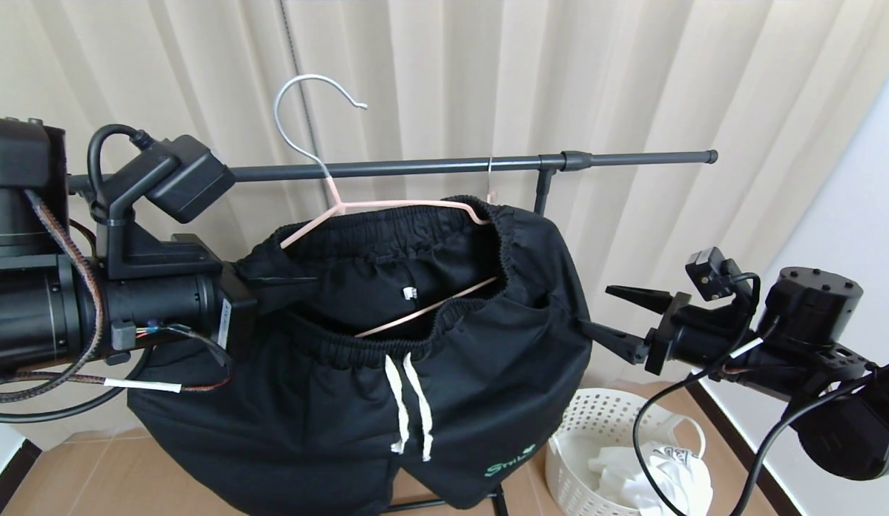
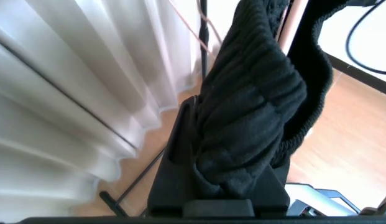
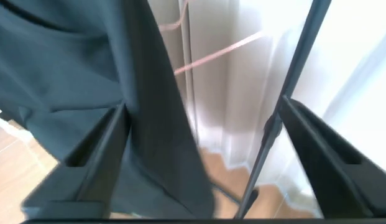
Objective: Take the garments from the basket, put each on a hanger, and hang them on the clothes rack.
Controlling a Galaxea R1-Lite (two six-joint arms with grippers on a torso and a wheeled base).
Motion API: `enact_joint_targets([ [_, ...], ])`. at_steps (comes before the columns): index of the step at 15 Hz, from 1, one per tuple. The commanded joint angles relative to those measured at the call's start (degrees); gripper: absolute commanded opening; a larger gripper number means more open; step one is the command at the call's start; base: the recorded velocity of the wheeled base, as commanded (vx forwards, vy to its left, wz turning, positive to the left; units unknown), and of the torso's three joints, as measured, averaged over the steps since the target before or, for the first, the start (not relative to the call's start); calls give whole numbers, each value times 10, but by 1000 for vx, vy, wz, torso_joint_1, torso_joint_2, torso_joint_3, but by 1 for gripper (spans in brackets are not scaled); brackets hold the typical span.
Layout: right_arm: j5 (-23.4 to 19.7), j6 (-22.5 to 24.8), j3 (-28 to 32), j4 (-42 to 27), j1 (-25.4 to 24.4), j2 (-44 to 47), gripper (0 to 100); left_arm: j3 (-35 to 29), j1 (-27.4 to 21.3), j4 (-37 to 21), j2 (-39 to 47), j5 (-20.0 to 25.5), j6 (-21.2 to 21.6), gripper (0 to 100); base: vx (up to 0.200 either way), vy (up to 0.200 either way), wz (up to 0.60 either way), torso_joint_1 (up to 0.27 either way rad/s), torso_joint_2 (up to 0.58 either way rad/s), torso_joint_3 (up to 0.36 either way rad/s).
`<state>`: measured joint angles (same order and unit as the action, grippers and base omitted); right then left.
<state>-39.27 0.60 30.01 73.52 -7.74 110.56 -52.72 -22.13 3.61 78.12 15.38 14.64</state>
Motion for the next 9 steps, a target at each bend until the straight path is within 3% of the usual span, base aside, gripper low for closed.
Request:
enact_joint_targets([
  [1, -1, 0, -11, 10, -5, -3, 100, 6, 15, 0, 12, -1, 1, 0, 0, 0, 0, 0, 0, 0],
  [5, 2, 0, -15, 17, -16, -18, 100, 20, 52, 0, 28, -3, 5, 0, 0, 0, 0, 0, 0, 0],
  [9, 3, 1, -15, 16, -16, -17, 100, 60, 58, 1, 59, -23, 19, 0, 0, 0, 0, 0, 0, 0],
])
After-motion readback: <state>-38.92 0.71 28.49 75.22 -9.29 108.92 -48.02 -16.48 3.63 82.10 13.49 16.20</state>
